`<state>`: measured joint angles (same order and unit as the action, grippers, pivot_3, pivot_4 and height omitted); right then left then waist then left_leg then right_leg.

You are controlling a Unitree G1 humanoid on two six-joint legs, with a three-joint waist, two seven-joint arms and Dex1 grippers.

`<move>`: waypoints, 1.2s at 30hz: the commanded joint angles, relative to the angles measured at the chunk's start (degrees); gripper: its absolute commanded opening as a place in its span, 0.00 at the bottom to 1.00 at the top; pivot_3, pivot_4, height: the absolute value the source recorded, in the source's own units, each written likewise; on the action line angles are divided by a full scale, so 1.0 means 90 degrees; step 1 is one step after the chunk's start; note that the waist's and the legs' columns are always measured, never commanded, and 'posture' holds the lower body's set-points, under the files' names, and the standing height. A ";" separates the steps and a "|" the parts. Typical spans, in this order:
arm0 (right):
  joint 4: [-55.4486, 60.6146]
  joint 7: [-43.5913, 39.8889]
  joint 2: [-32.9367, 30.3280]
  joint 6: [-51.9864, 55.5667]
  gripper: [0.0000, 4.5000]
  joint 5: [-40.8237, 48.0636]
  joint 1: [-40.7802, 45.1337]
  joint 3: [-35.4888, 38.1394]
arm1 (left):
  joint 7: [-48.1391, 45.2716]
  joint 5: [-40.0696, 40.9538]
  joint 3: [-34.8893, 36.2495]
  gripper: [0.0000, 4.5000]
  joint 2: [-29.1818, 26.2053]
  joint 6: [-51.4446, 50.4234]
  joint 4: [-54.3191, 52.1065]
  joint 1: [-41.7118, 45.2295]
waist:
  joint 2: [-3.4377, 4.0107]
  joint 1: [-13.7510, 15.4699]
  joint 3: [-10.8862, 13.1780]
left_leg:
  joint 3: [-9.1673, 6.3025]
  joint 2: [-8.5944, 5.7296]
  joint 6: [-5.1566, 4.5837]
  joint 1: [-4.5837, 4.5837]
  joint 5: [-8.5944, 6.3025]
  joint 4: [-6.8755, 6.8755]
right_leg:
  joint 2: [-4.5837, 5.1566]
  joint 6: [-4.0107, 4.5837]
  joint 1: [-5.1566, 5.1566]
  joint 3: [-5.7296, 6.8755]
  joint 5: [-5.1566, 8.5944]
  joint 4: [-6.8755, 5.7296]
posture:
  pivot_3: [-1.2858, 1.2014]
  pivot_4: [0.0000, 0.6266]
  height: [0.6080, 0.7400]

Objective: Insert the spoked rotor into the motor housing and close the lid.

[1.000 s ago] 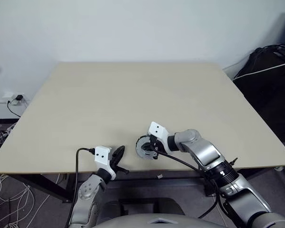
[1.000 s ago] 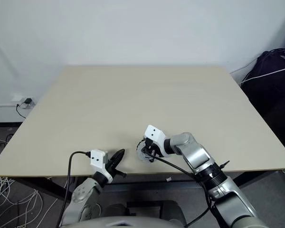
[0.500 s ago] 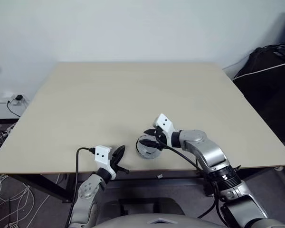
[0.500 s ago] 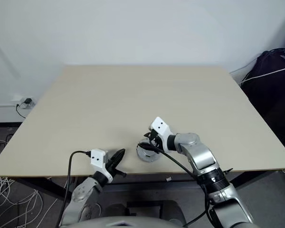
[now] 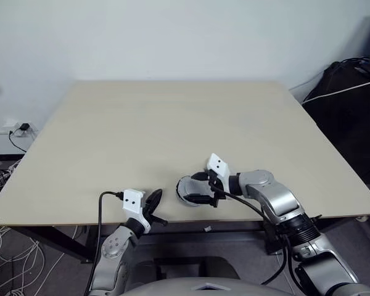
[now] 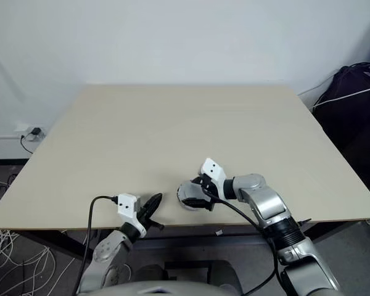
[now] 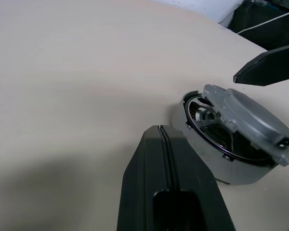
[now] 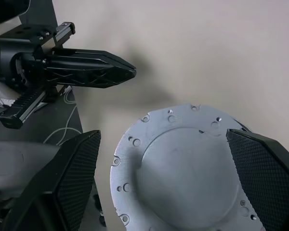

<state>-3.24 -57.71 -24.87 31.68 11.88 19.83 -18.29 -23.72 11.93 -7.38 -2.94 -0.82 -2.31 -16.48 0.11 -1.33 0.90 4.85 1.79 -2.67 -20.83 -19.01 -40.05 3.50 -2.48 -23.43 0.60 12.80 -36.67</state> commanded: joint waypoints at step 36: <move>-0.1071 -0.0028 0.0092 -0.0913 0.16 -0.0374 0.0386 0.0032 | 0.0044 0.0053 -0.0002 0.00 -0.0061 0.0097 -0.0334 -0.0017 | 0.0001 -0.0004 -0.0001 | 0.0001 0.0000 0.0000 0.0001 0.0000 0.0000 | 0.0000 -0.0001 0.0001 -0.0002 -0.0001 -0.0001 | 0.52 0.00 1.00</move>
<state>-13.31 -57.63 -24.28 24.32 8.15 22.49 -19.11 -23.40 11.92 -7.32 -3.55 -0.77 -2.82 -17.09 0.12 -1.36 0.89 4.86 1.79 -2.67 -20.82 -19.01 -40.04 3.50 -2.48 -23.42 0.58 12.79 -36.69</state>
